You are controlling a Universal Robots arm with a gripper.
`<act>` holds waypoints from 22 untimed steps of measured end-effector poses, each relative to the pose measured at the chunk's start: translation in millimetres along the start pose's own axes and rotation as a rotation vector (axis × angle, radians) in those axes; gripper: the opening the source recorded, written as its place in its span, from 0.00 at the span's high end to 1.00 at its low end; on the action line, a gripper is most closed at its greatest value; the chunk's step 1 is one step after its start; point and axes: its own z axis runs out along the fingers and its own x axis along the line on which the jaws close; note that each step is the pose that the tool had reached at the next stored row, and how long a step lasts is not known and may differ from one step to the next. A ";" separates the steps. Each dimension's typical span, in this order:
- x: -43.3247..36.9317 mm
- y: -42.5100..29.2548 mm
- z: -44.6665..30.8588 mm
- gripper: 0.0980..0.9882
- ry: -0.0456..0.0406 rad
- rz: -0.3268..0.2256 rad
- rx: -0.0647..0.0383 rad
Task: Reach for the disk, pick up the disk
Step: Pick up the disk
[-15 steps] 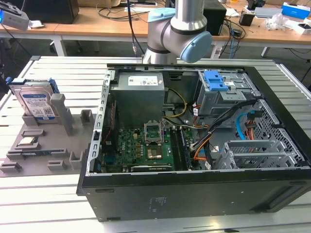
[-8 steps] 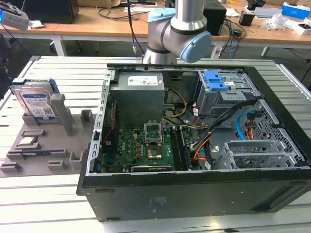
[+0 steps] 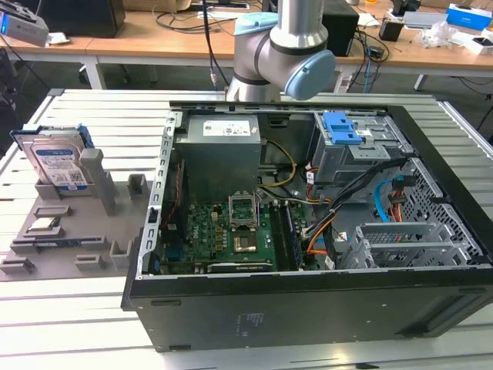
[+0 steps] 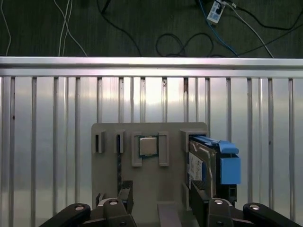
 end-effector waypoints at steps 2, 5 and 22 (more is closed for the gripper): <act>-0.3 0.0 0.0 0.44 -0.0009 0.026 0.000; -0.5 0.0 0.3 0.44 -0.0036 0.094 0.000; -26.6 0.0 0.2 0.44 -0.0036 0.095 0.000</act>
